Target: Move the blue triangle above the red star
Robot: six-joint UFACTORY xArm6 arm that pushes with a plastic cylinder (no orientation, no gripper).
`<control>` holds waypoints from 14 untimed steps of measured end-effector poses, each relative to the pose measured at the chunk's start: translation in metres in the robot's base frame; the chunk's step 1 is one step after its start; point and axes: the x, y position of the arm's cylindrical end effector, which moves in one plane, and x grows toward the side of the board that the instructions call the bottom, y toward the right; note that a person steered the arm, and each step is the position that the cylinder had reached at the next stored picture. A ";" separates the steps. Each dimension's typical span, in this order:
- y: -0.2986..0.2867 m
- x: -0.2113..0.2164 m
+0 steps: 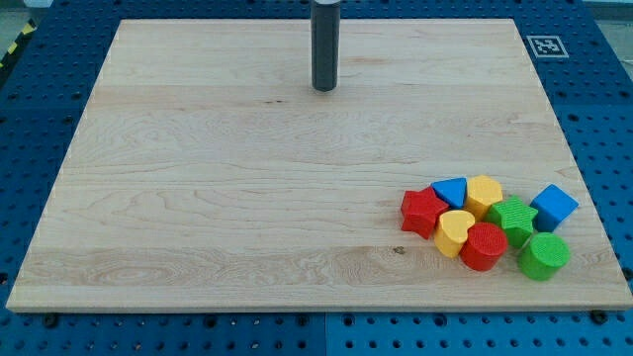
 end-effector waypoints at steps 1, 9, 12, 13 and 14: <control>0.000 0.006; 0.152 0.275; 0.147 0.181; 0.146 0.168; 0.143 0.161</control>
